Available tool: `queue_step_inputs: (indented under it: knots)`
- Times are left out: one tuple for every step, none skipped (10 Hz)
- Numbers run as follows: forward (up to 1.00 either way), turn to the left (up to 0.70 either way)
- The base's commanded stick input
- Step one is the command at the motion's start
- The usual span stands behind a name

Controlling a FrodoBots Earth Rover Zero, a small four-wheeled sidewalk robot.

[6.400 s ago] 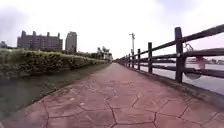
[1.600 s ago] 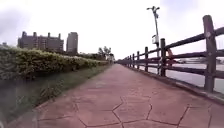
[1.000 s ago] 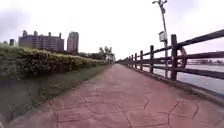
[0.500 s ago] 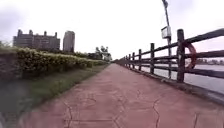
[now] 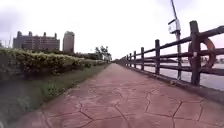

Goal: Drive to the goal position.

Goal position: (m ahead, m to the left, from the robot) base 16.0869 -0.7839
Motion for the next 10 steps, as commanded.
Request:
queue_step_inputs:
  knots:
    - [0.0, 0.0]
    - [0.0, 0.0]
    - [0.0, 0.0]
    - [0.0, 0.0]
    - [0.0, 0.0]
    - [0.0, 0.0]
    - [0.02, 0.0]
    - [1.0, 0.0]
    - [1.0, 0.0]
    - [1.0, 0.0]
